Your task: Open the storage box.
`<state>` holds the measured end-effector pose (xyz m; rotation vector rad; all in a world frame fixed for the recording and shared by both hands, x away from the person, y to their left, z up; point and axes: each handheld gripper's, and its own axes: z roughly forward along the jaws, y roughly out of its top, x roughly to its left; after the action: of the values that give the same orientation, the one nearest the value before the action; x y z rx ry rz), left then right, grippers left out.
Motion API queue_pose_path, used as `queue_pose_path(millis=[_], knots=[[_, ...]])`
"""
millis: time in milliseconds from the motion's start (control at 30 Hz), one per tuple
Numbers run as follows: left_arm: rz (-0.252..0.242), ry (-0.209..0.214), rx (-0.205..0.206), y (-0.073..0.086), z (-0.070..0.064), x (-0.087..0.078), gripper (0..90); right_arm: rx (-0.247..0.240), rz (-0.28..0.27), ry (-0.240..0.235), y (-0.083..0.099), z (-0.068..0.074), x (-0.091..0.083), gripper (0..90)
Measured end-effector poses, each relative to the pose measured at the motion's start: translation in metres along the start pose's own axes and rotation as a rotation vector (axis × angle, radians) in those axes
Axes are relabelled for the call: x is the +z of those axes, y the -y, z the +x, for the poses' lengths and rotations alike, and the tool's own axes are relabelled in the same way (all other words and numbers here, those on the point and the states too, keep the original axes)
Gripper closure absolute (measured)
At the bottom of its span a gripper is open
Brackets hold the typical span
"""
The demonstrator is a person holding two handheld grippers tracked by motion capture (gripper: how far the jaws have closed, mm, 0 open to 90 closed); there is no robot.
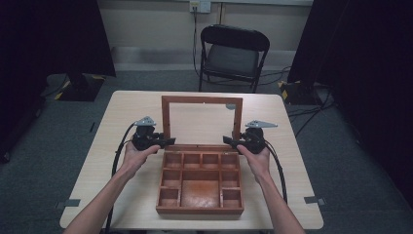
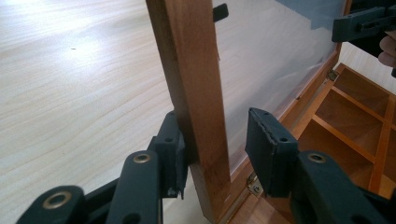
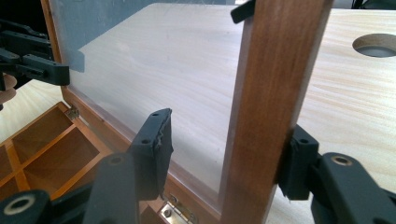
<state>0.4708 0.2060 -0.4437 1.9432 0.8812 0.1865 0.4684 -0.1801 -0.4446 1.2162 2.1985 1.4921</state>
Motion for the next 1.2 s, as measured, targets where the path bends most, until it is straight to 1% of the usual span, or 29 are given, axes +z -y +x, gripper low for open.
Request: queue_pose_path(millis=[67, 133, 167, 267, 300, 367, 433, 467, 500, 533, 700, 767, 867, 900, 967, 1133, 1200], knots=[[0.009, -0.005, 0.003, -0.002, 0.0, 0.001, 58.2, 0.0, 0.002, 0.002, -0.001, -0.001, 0.001, 45.0], [0.012, 0.005, -0.003, -0.002, 0.002, 0.002, 58.1, 0.013, 0.001, 0.0, -0.001, -0.002, 0.002, 45.0], [0.016, 0.004, -0.003, -0.003, 0.003, 0.002, 58.0, 0.016, 0.0, 0.001, -0.001, -0.002, 0.003, 44.9], [0.006, 0.007, -0.017, -0.003, 0.004, 0.003, 57.6, 0.023, -0.003, 0.003, -0.001, -0.003, 0.004, 44.0], [0.004, 0.015, -0.029, -0.003, 0.005, 0.004, 57.6, 0.026, -0.004, 0.003, -0.001, -0.003, 0.004, 43.8], [0.002, 0.019, -0.032, -0.003, 0.006, 0.004, 57.3, 0.03, -0.007, 0.002, -0.002, -0.004, 0.005, 43.3], [-0.006, 0.032, -0.052, -0.002, 0.009, 0.006, 57.0, 0.032, -0.009, 0.002, -0.002, -0.005, 0.006, 42.7], [-0.012, 0.035, -0.069, -0.002, 0.01, 0.007, 56.8, 0.03, -0.003, 0.007, -0.002, -0.005, 0.007, 41.6], [-0.012, 0.035, -0.069, -0.002, 0.01, 0.007, 56.8, 0.03, -0.003, 0.007, -0.002, -0.005, 0.007, 41.6], [-0.017, 0.039, -0.078, -0.001, 0.01, 0.007, 56.8, 0.03, -0.001, 0.009, -0.002, -0.005, 0.008, 41.3], [-0.013, 0.045, -0.081, -0.001, 0.013, 0.009, 55.8, 0.039, -0.001, 0.003, -0.001, -0.008, 0.01, 40.4], [-0.019, 0.046, -0.092, -0.001, 0.014, 0.01, 55.2, 0.036, -0.005, 0.001, -0.001, -0.009, 0.013, 39.8], [-0.021, 0.04, -0.09, 0.0, 0.014, 0.011, 54.2, 0.044, -0.004, 0.0, 0.0, -0.01, 0.014, 38.8], [-0.021, 0.039, -0.099, 0.0, 0.014, 0.012, 53.8, 0.043, -0.006, 0.003, 0.001, -0.01, 0.015, 38.3], [-0.022, 0.045, -0.106, 0.001, 0.015, 0.012, 53.3, 0.049, -0.005, 0.004, 0.001, -0.01, 0.016, 37.2], [-0.018, 0.038, -0.104, 0.001, 0.016, 0.013, 51.8, 0.056, -0.003, 0.007, 0.002, -0.011, 0.018, 35.5], [-0.02, 0.032, -0.104, 0.002, 0.016, 0.013, 51.4, 0.042, 0.001, 0.029, 0.002, -0.01, 0.019, 34.1]])
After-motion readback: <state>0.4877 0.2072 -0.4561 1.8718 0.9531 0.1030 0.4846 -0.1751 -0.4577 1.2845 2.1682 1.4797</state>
